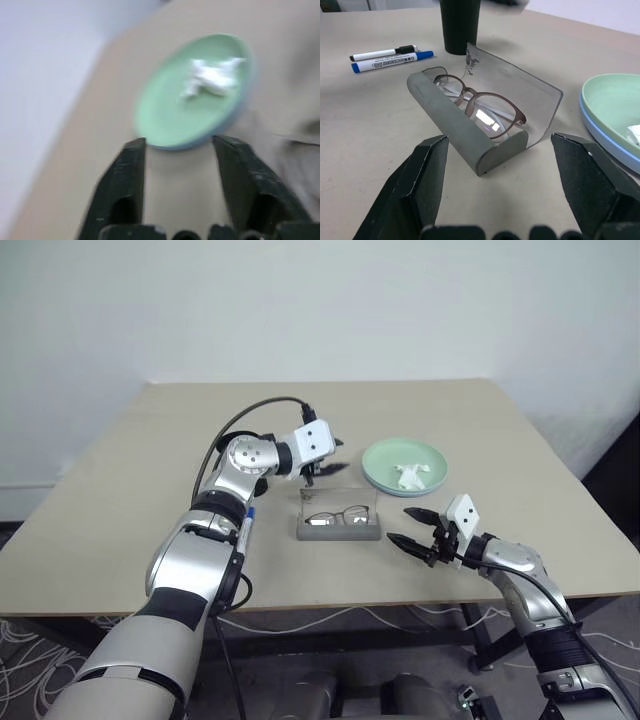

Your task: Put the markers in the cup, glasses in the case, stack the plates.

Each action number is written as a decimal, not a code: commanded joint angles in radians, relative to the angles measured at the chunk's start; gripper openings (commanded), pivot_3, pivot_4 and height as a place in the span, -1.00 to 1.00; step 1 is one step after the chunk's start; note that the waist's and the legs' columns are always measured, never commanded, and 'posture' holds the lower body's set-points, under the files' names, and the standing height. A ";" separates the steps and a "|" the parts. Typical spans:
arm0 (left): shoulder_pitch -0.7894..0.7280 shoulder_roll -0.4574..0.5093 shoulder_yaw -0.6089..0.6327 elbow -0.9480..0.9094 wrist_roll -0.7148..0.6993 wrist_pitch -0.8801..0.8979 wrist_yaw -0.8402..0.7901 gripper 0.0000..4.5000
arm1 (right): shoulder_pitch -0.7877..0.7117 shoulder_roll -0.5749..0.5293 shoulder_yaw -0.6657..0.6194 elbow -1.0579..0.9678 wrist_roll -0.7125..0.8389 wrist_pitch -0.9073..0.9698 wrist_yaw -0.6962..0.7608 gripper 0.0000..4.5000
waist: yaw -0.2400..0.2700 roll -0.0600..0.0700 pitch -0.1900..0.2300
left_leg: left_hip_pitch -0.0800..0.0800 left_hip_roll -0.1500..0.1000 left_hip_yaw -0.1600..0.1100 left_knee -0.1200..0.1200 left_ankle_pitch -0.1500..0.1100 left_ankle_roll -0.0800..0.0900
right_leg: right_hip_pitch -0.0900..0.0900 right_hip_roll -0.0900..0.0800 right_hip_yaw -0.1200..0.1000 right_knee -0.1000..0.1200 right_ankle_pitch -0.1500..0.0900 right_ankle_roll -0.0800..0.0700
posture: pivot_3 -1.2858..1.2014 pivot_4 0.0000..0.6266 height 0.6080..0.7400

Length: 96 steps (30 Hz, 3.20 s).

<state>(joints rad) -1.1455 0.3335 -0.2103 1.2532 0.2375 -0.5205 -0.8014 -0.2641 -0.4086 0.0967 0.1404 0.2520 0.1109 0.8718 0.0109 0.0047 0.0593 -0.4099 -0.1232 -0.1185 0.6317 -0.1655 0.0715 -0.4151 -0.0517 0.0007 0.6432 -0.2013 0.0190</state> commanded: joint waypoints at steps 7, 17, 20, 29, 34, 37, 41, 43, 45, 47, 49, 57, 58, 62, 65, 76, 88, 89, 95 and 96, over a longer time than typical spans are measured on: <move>-0.015 -0.004 -0.189 0.056 0.259 0.055 0.295 -0.76 | -0.013 -0.002 -0.024 -0.044 0.012 -0.012 -0.008 0.58 | 0.000 0.000 0.000 | 0.000 0.000 0.000 0.000 0.000 0.000 | 0.000 0.001 0.000 0.000 0.000 0.000 | 0.03 -1.00 0.97; 0.022 -0.027 -0.158 0.078 0.226 0.106 0.169 -0.76 | 0.000 -0.001 -0.032 -0.062 0.021 -0.007 -0.022 0.58 | 0.000 0.000 0.000 | 0.000 -0.001 0.000 0.000 0.000 0.000 | 0.000 -0.001 -0.001 0.000 0.000 0.000 | 0.03 -1.00 0.97; 0.032 -0.026 -0.097 0.071 0.154 0.140 0.053 -0.76 | -0.001 -0.001 -0.032 -0.059 0.021 -0.009 -0.023 0.58 | -0.001 0.000 0.000 | 0.000 -0.001 0.000 0.000 0.000 0.000 | 0.000 -0.001 -0.001 0.000 0.000 0.000 | 0.03 -1.00 0.97; 0.069 0.027 0.034 -0.019 -0.021 0.180 -0.272 -0.76 | -0.022 0.004 -0.026 -0.044 0.021 -0.014 -0.014 0.58 | -0.002 0.000 0.000 | 0.000 -0.001 0.000 0.000 0.000 0.000 | -0.001 -0.001 -0.001 0.000 0.000 0.000 | 0.03 -1.00 0.97; 0.166 0.056 0.024 -0.150 -0.067 0.239 -0.451 -0.76 | -0.040 0.009 -0.019 -0.031 0.020 -0.016 -0.005 0.58 | -0.003 0.000 0.000 | 0.000 -0.001 0.000 0.000 0.000 0.000 | -0.001 -0.001 -0.001 0.000 0.000 0.000 | 0.03 -1.00 0.97; 0.220 0.064 0.016 -0.218 -0.071 0.296 -0.469 -0.76 | -0.049 0.012 -0.018 -0.025 0.019 -0.016 0.001 0.58 | -0.004 0.000 0.000 | 0.000 -0.001 -0.001 0.000 0.000 0.000 | -0.001 -0.001 0.000 0.000 0.000 0.000 | 0.03 -1.00 0.97; 0.272 0.075 0.008 -0.286 -0.072 0.355 -0.464 -0.76 | -0.056 0.012 -0.019 -0.019 0.017 -0.017 0.010 0.58 | -0.004 0.001 0.000 | 0.000 -0.001 -0.001 0.000 0.000 0.000 | -0.002 -0.001 0.000 0.000 0.000 0.000 | 0.03 -1.00 0.97; 0.286 0.077 0.013 -0.315 -0.081 0.371 -0.459 -0.76 | -0.057 0.011 -0.018 -0.018 0.016 -0.017 0.012 0.58 | -0.004 0.001 0.000 | 0.001 -0.001 -0.001 0.000 0.000 0.000 | -0.001 -0.001 0.000 0.001 0.000 0.000 | 0.03 -1.00 0.97; 0.293 0.076 0.034 -0.339 -0.103 0.399 -0.430 -0.76 | -0.057 0.011 -0.018 -0.020 0.016 -0.016 0.013 0.58 | -0.004 0.001 0.000 | 0.001 -0.001 -0.001 -0.001 0.000 0.000 | -0.002 -0.001 0.000 0.001 0.000 0.000 | 0.03 -1.00 0.97; 0.297 0.075 0.063 -0.371 -0.134 0.434 -0.396 -0.76 | -0.054 0.011 -0.017 -0.026 0.017 -0.013 0.013 0.58 | -0.004 0.001 0.000 | 0.001 -0.001 -0.001 -0.001 0.000 0.000 | -0.002 0.000 0.000 0.001 0.000 0.000 | 0.03 -1.00 0.97; 0.314 0.076 0.088 -0.424 -0.160 0.456 -0.356 -0.76 | -0.052 0.010 -0.017 -0.031 0.017 -0.011 0.014 0.58 | -0.004 0.001 0.000 | 0.001 -0.001 -0.001 -0.001 0.000 0.000 | -0.002 0.000 0.001 0.001 0.000 0.000 | 0.03 -1.00 0.97; 0.512 0.059 0.240 -0.872 -0.245 0.907 -0.026 -0.76 | -0.042 -0.001 -0.026 -0.052 0.024 -0.001 0.017 0.58 | -0.006 0.001 0.000 | 0.001 -0.001 -0.001 -0.002 0.000 0.000 | -0.004 0.000 0.005 0.001 0.000 0.000 | 0.03 -1.00 0.97; 0.542 0.051 0.258 -0.931 -0.235 0.970 0.039 -0.76 | -0.043 -0.002 -0.025 -0.050 0.024 -0.001 0.019 0.58 | -0.006 0.001 0.000 | 0.001 -0.001 -0.001 -0.002 0.000 0.000 | -0.004 0.001 0.006 0.001 0.000 0.000 | 0.03 -1.00 0.97; 0.626 -0.009 0.319 -1.123 -0.220 1.190 0.255 -0.76 | -0.051 -0.004 -0.022 -0.040 0.027 0.003 0.034 0.58 | -0.005 0.001 0.000 | 0.001 -0.001 0.000 -0.002 0.000 0.000 | -0.004 0.001 0.007 0.002 0.000 -0.001 | 0.03 -1.00 0.97; 0.665 -0.069 0.349 -1.236 -0.222 1.320 0.377 -0.52 | -0.062 -0.004 -0.016 -0.026 0.024 0.004 0.048 0.58 | 0.000 0.001 0.000 | 0.001 -0.001 0.000 -0.002 0.000 0.000 | -0.003 0.000 0.007 0.002 0.000 -0.001 | 0.03 -1.00 0.97; 0.654 -0.191 0.404 -1.315 -0.196 1.549 0.699 0.23 | -0.094 0.010 -0.004 0.015 0.014 -0.004 0.072 0.58 | -0.004 0.001 0.000 | 0.010 0.000 0.000 -0.004 0.000 0.000 | 0.007 0.001 0.008 0.002 -0.001 -0.002 | 0.03 -1.00 0.97; 0.589 -0.191 0.440 -1.179 -0.224 1.578 0.794 0.23 | -0.059 0.003 -0.014 -0.017 0.014 0.005 0.048 0.58 | -0.004 0.001 0.000 | 0.010 0.000 0.000 -0.004 0.000 0.000 | 0.006 0.000 0.008 0.000 -0.001 -0.003 | 0.03 -1.00 0.97; 0.587 -0.190 0.440 -1.173 -0.226 1.582 0.798 0.23 | -0.058 0.003 -0.014 -0.019 0.014 0.005 0.047 0.58 | -0.004 0.001 0.000 | 0.009 0.000 0.000 -0.004 0.000 0.000 | 0.006 0.000 0.008 0.000 -0.001 -0.003 | 0.03 -1.00 0.97; 0.568 -0.185 0.427 -1.133 -0.230 1.608 0.803 0.49 | -0.046 0.001 -0.017 -0.027 0.013 0.003 0.032 0.58 | -0.005 0.001 0.000 | 0.009 0.000 0.000 -0.005 0.000 0.000 | 0.006 0.000 0.008 0.000 -0.001 -0.003 | 0.03 -1.00 0.97; 0.563 -0.184 0.426 -1.124 -0.226 1.617 0.810 0.63 | -0.045 0.000 -0.017 -0.028 0.013 0.003 0.030 0.58 | -0.005 0.001 0.000 | 0.009 0.000 -0.001 -0.005 0.000 0.000 | 0.006 0.000 0.008 0.000 -0.001 -0.003 | 0.03 -1.00 0.97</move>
<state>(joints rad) -0.5478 0.1425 0.2151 0.1344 0.0176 1.0879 -0.0046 -0.3003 -0.4035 0.1011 0.1617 0.2540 0.1213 0.9100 0.0061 0.0054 0.0592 -0.4010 -0.1235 -0.1190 0.6268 -0.1659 0.0711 -0.4092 -0.0517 0.0088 0.6430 -0.2026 0.0163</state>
